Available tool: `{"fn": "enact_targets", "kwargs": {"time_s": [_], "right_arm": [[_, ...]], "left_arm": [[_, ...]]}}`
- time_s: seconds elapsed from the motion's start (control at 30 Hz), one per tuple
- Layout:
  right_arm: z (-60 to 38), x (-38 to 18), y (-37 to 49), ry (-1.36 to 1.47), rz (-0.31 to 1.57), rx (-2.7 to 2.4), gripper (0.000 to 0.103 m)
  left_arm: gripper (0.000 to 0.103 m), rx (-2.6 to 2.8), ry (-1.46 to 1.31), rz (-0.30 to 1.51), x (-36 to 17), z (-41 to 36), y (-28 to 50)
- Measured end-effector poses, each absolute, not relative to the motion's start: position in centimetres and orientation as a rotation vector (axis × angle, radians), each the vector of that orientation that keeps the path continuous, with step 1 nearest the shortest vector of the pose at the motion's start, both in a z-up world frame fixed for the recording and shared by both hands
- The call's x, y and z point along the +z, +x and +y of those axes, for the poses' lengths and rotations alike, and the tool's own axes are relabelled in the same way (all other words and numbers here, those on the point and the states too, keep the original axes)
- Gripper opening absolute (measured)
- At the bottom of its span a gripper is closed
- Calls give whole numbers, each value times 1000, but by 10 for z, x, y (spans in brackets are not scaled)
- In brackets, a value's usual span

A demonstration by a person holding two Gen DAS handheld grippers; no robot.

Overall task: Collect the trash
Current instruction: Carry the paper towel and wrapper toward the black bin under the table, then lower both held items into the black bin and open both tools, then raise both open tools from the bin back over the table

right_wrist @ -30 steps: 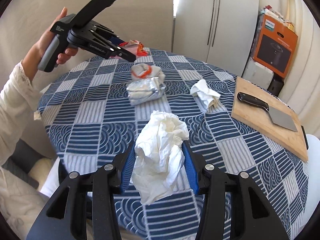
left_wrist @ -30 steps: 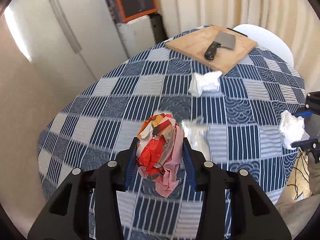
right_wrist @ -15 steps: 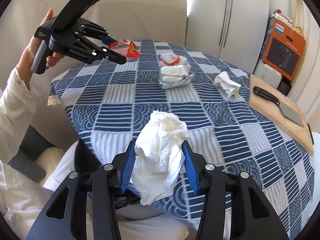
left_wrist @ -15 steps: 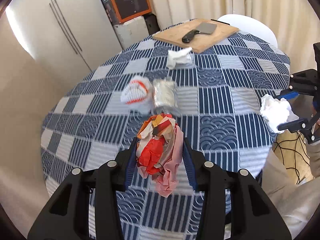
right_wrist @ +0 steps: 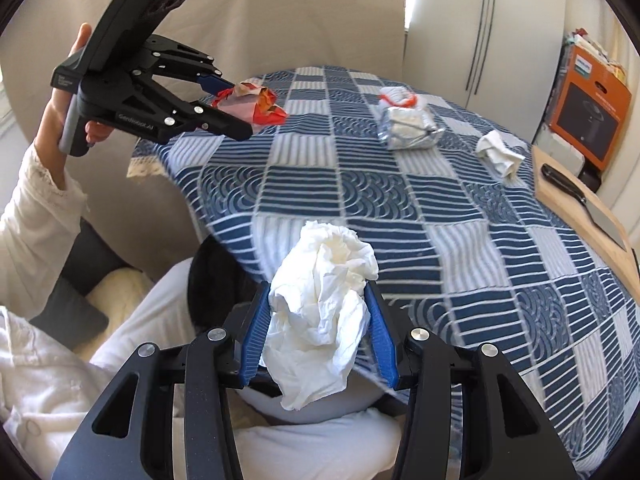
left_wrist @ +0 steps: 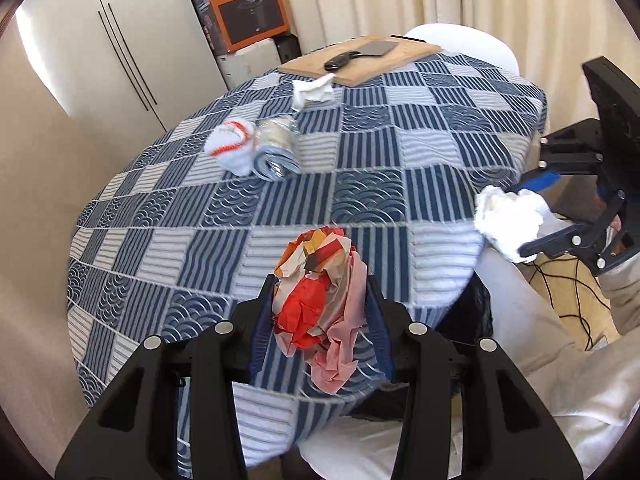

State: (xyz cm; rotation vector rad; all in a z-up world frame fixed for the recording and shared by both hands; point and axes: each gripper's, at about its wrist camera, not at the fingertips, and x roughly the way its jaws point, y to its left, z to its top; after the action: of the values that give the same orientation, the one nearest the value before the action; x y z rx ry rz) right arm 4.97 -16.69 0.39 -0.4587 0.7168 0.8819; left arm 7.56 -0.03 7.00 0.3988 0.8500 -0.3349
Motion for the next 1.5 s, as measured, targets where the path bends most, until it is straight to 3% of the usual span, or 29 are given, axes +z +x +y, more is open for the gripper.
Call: {"fn": "enact_targets", "kwargs": {"time_s": [0.4,0.87,0.9,0.97,1.0,1.13,1.5], "right_arm": [[-144,-32,25,-485,765,973,44],[-120,-80,37,-514,878,1003,46],[-119,-82,40,-516,880,997,46],[-118,-85,42,-528,878,982,70],[-118,-87,43,-545,865,963,74],[-125,-87,46,-532,866,945,85],[-151,-76,39,-507,805,914,87]], "left_arm": [[44,-434,389,813,40,-30,16],[44,-479,448,926,-28,-53,11],[47,-476,449,929,-31,-54,13],[72,-451,487,894,-36,-56,13],[91,-423,498,867,-36,-56,12],[96,-474,409,861,-34,-48,13],[97,-411,301,744,-27,-42,9]]}}
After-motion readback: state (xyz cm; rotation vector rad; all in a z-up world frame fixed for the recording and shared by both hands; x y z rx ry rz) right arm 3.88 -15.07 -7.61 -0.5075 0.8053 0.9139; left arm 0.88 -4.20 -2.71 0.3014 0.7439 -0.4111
